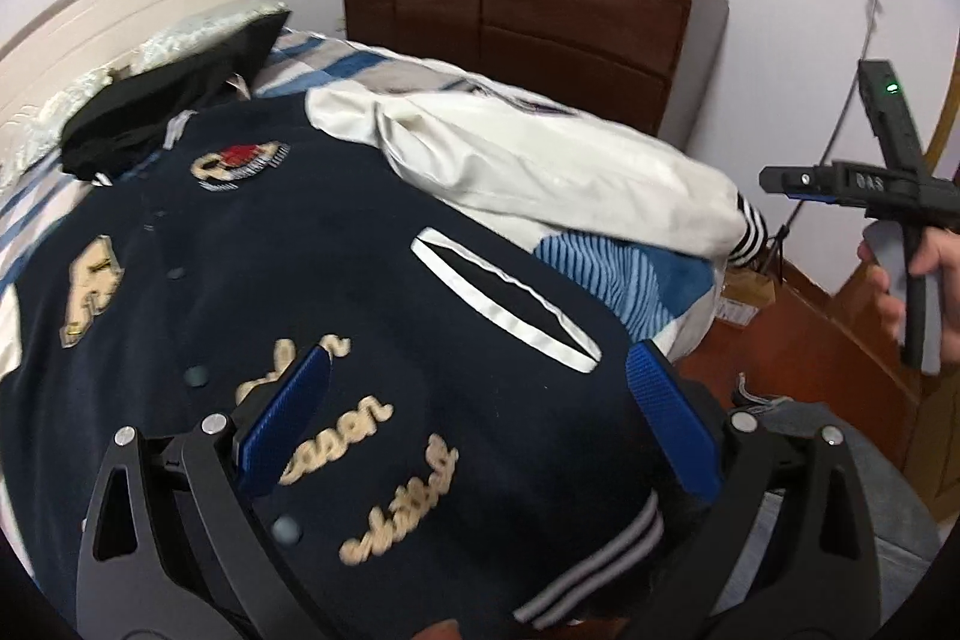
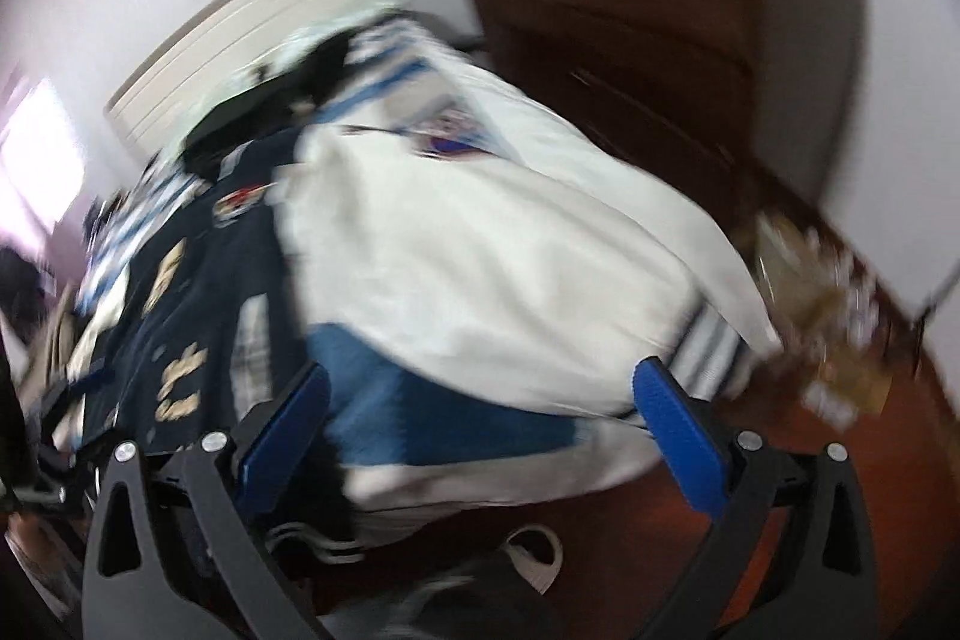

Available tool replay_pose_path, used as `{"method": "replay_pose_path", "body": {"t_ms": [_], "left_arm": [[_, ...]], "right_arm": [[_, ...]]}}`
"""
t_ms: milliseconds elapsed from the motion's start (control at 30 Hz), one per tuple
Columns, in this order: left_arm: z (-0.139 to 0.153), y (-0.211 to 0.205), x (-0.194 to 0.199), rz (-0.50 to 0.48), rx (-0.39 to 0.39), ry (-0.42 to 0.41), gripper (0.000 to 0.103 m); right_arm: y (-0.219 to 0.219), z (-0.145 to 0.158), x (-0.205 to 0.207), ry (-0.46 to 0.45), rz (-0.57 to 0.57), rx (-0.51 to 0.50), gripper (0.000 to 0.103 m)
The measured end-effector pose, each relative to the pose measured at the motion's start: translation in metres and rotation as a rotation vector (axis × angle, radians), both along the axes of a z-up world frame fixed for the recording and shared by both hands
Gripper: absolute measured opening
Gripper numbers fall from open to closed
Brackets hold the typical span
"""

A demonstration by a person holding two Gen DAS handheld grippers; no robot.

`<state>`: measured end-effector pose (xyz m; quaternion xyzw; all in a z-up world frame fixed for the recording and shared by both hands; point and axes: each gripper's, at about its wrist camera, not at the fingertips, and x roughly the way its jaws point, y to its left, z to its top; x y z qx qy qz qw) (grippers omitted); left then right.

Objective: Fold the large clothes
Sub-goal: 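Grasp the cream sleeve cuff with the right gripper and lift it, then carry the cream sleeve across the jacket body and lay it down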

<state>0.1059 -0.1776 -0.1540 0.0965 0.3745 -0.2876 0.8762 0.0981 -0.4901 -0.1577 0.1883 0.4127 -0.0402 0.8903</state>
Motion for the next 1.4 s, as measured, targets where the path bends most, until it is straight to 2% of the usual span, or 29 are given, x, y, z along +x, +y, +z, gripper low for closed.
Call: {"method": "replay_pose_path", "body": {"t_ms": [100, 200, 267, 333, 367, 400, 467, 533, 633, 700, 867, 967, 1033, 1133, 1233, 1400], "left_arm": [[-0.028, -0.001, 0.013, -0.008, -0.034, 0.066, 0.097], [-0.049, -0.004, 0.021, -0.016, -0.017, 0.106, 0.097], [-0.058, -0.006, 0.025, -0.027, -0.018, 0.128, 0.097], [-0.067, -0.006, 0.031, -0.012, -0.026, 0.167, 0.097], [-0.071, -0.005, 0.035, 0.002, -0.041, 0.194, 0.097], [-0.075, -0.003, 0.038, 0.018, -0.057, 0.215, 0.097], [-0.079, -0.001, 0.041, 0.032, -0.070, 0.227, 0.097], [-0.082, -0.003, 0.040, 0.030, -0.057, 0.221, 0.097], [-0.086, -0.006, 0.038, 0.015, -0.019, 0.199, 0.097], [-0.087, -0.006, 0.038, 0.008, -0.012, 0.198, 0.097], [-0.084, 0.002, 0.041, 0.005, -0.038, 0.236, 0.097], [-0.075, 0.013, 0.042, 0.024, -0.052, 0.234, 0.097], [-0.064, 0.025, 0.040, 0.046, -0.055, 0.205, 0.097], [-0.044, 0.053, 0.038, 0.081, -0.071, 0.149, 0.097], [-0.027, 0.092, 0.039, 0.146, -0.085, 0.118, 0.097], [-0.027, 0.164, 0.026, 0.267, -0.066, 0.104, 0.097]], "right_arm": [[-0.032, -0.032, 0.006, 0.046, -0.086, 0.024, 0.099], [-0.059, -0.061, 0.009, 0.067, -0.166, 0.094, 0.099], [-0.068, -0.069, 0.010, 0.052, -0.196, 0.170, 0.099], [-0.079, -0.084, 0.013, 0.047, -0.208, 0.290, 0.099], [-0.083, -0.092, 0.015, 0.052, -0.211, 0.344, 0.094], [-0.084, -0.096, 0.018, 0.056, -0.208, 0.379, 0.079], [-0.085, -0.105, 0.025, 0.072, -0.207, 0.454, 0.067], [-0.082, -0.106, 0.026, 0.071, -0.208, 0.485, 0.059], [-0.080, -0.096, 0.023, 0.036, -0.217, 0.516, 0.026], [-0.079, -0.077, 0.020, 0.002, -0.216, 0.471, 0.018], [-0.063, -0.016, 0.030, -0.085, -0.160, 0.397, 0.014], [-0.039, 0.040, 0.041, -0.150, -0.087, 0.339, 0.014], [-0.016, 0.079, 0.049, -0.188, -0.024, 0.291, 0.014], [0.034, 0.140, 0.062, -0.252, 0.091, 0.235, 0.014], [0.092, 0.185, 0.078, -0.286, 0.207, 0.190, 0.013], [0.203, 0.232, 0.112, -0.320, 0.396, 0.150, 0.013]]}}
